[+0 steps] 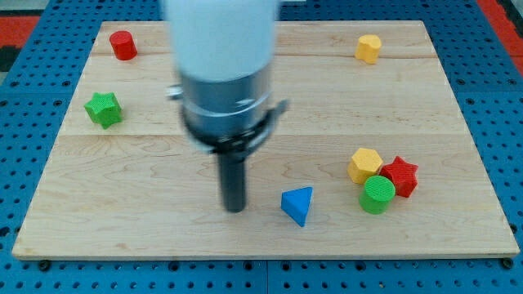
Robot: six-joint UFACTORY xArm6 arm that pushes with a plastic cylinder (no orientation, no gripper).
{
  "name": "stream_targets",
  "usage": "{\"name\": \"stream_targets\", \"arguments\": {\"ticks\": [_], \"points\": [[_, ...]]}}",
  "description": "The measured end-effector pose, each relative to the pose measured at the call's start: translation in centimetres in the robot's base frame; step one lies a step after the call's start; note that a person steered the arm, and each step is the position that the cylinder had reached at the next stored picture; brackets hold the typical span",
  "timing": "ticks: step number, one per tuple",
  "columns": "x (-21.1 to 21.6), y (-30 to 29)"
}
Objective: Move your arm away from the blue triangle
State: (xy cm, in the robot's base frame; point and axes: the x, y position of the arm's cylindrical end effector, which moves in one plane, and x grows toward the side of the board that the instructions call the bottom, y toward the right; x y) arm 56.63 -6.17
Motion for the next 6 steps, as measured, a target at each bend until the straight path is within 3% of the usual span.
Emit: {"name": "stream_targets", "arguments": {"ticks": [1,3,4,5,6], "points": [[2.3,3.0],[-4.3,17.6],[-0.4,9.4],[-1.4,-1.7],[-6.3,-6.0]]}}
